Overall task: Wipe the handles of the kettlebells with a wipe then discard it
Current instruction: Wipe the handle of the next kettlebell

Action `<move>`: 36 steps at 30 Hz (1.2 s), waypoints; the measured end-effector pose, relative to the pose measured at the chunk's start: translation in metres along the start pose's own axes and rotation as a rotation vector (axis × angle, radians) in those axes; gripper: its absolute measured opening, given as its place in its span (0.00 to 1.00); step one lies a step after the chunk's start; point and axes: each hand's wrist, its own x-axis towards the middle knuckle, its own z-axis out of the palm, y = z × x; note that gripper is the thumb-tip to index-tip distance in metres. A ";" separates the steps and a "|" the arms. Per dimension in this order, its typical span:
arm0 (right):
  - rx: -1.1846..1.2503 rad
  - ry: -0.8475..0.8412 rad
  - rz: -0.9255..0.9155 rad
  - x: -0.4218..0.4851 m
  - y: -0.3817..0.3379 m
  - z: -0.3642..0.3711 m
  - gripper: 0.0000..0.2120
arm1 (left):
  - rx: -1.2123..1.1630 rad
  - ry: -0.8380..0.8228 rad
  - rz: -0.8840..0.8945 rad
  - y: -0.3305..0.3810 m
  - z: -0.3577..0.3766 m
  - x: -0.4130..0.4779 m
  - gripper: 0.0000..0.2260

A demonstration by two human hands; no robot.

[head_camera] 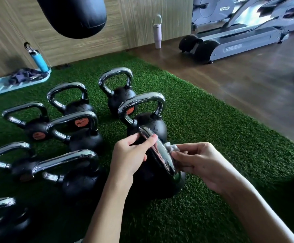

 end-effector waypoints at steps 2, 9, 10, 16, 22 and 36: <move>0.006 -0.024 -0.005 -0.003 0.003 0.008 0.11 | 0.038 -0.032 -0.019 -0.004 -0.010 0.001 0.05; -0.084 -0.017 -0.089 -0.011 0.022 0.049 0.08 | 0.158 -0.103 -0.068 -0.018 -0.043 0.005 0.09; -0.118 -0.010 -0.110 -0.010 0.023 0.053 0.08 | 0.170 -0.124 -0.064 -0.019 -0.047 0.007 0.10; -0.279 -0.108 -0.136 -0.001 0.026 0.073 0.07 | 0.245 -0.212 -0.064 -0.025 -0.078 0.011 0.12; -0.403 -0.068 -0.239 0.026 0.009 0.064 0.07 | 0.135 -0.189 -0.086 -0.039 -0.098 -0.005 0.07; -0.603 0.077 -0.507 0.087 0.029 0.091 0.15 | 0.066 -0.167 -0.062 -0.042 -0.088 -0.008 0.08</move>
